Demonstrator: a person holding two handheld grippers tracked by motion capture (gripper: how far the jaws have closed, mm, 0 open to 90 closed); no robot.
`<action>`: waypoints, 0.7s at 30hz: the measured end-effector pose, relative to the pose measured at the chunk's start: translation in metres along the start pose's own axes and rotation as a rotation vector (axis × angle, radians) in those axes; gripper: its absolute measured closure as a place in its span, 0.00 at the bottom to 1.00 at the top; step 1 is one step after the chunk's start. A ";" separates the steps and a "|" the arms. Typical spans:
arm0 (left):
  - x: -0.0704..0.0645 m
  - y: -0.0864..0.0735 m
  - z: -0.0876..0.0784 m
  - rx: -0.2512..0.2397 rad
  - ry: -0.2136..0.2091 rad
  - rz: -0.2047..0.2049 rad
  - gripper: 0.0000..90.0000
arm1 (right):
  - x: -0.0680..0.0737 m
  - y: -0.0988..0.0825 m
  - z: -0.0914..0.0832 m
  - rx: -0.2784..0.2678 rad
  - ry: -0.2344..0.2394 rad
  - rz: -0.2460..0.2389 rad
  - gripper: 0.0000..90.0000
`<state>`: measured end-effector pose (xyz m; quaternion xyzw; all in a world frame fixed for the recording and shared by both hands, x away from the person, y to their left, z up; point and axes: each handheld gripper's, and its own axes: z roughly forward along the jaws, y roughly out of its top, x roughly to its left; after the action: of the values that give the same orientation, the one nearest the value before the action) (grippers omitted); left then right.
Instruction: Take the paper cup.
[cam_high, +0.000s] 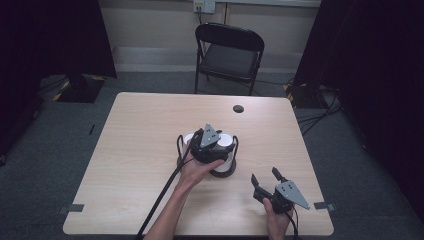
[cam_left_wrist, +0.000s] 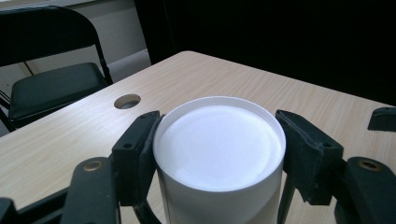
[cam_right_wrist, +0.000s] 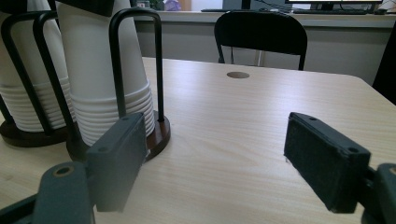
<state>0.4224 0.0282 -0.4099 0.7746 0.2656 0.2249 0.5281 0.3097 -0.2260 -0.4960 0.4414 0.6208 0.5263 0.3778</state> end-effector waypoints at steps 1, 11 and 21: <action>0.000 0.000 0.000 -0.002 0.001 0.004 0.38 | 0.000 0.000 0.000 -0.001 0.001 0.000 0.23; 0.001 0.003 -0.003 -0.031 -0.004 -0.017 0.38 | 0.000 0.000 0.000 0.002 0.000 0.001 0.23; 0.000 0.007 -0.009 -0.066 0.002 -0.019 0.38 | 0.000 0.000 0.000 -0.001 0.000 0.001 0.23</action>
<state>0.4181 0.0329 -0.3999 0.7539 0.2659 0.2293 0.5553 0.3096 -0.2259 -0.4960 0.4415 0.6202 0.5270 0.3777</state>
